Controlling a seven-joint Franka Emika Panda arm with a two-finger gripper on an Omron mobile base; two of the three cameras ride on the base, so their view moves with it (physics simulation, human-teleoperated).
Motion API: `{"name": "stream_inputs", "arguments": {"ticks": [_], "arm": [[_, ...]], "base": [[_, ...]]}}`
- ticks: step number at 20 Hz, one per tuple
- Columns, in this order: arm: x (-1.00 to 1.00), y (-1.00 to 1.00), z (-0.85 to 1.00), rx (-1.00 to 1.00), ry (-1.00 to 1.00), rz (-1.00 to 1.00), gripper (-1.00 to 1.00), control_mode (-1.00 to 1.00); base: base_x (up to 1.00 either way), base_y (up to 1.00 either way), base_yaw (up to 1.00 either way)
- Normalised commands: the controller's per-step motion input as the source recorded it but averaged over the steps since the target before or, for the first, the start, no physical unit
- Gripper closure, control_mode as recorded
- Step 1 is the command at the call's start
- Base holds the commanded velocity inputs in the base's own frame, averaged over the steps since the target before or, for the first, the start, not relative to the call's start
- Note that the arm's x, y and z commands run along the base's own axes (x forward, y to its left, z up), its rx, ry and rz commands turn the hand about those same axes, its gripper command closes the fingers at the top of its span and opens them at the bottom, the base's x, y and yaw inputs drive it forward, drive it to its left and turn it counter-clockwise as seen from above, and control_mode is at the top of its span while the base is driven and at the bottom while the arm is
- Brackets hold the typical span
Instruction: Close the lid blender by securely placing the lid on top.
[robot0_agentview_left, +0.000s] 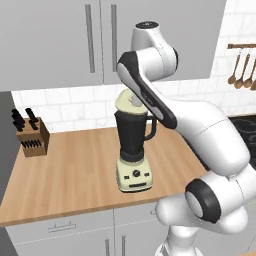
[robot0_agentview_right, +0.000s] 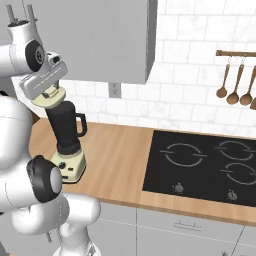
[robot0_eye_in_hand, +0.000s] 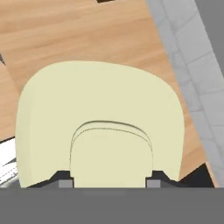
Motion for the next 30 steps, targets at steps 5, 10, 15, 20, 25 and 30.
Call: {"name": "stream_inputs", "arguments": {"ticks": [5,10,15,20,25,30], "arm": [[0.10,0.00,-0.35,-0.11,0.10,0.00,1.00,-1.00],[0.16,0.00,-0.24,-0.04,0.02,0.00,1.00,-1.00],[0.37,0.00,0.00,0.00,0.00,0.00,1.00,-1.00],[0.18,-0.06,-0.03,0.01,0.04,-0.07,1.00,-1.00],[0.21,0.00,-0.01,0.03,0.02,-0.14,1.00,-1.00],[0.08,-0.01,-0.06,0.04,0.08,-0.13,1.00,-1.00]], "base": [[0.00,0.00,0.00],[0.00,0.00,0.00],[0.00,0.00,0.00],[0.00,0.00,0.00],[0.00,0.00,0.00],[0.00,0.00,0.00]]}}
